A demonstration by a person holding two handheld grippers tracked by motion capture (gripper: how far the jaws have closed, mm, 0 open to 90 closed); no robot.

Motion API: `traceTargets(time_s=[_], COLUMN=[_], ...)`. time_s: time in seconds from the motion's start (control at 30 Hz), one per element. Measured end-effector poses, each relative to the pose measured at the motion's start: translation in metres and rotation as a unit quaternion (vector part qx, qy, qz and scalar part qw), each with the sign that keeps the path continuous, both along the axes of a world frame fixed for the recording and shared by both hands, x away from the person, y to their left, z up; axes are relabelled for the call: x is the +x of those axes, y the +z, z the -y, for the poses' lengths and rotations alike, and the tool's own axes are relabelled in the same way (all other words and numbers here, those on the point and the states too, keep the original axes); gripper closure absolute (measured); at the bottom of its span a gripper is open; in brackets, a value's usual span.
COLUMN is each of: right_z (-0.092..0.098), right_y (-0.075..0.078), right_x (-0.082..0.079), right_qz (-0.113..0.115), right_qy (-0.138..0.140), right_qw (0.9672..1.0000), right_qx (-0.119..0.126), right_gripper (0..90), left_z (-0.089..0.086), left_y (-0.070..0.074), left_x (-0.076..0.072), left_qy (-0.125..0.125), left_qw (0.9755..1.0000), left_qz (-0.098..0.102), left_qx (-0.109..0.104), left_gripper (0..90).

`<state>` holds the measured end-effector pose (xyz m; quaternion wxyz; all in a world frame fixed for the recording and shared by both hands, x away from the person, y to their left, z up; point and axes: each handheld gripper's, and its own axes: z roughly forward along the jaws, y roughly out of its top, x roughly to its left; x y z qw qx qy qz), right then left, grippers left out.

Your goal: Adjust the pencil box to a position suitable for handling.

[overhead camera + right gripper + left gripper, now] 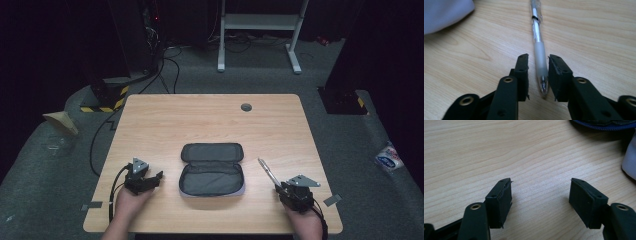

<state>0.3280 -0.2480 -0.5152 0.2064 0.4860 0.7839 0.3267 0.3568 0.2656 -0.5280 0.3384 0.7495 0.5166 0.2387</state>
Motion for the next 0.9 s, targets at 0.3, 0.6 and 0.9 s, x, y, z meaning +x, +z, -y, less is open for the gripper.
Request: traceTargets(time_s=[0.3,0.6,0.9], right_z=[-0.014,-0.026,-0.029], right_y=[0.010,0.017,0.009], right_x=[0.012,0.043,0.055], right_qz=[0.018,0.013,0.004], right_qy=[0.012,0.009,0.004], right_qw=[0.9997,0.9998,1.0000], right_qx=[0.013,0.012,-0.006], right_gripper=[60.3,57.4,62.6], left_z=[0.000,0.000,0.000], left_y=[0.000,0.000,0.000], left_x=[0.000,0.000,0.000], left_qy=[0.001,0.000,0.001], left_qw=[1.0000,1.0000,1.0000], left_qz=[0.000,0.000,0.000], left_qx=[0.000,0.000,0.000], left_gripper=[34.7,34.7,34.7])
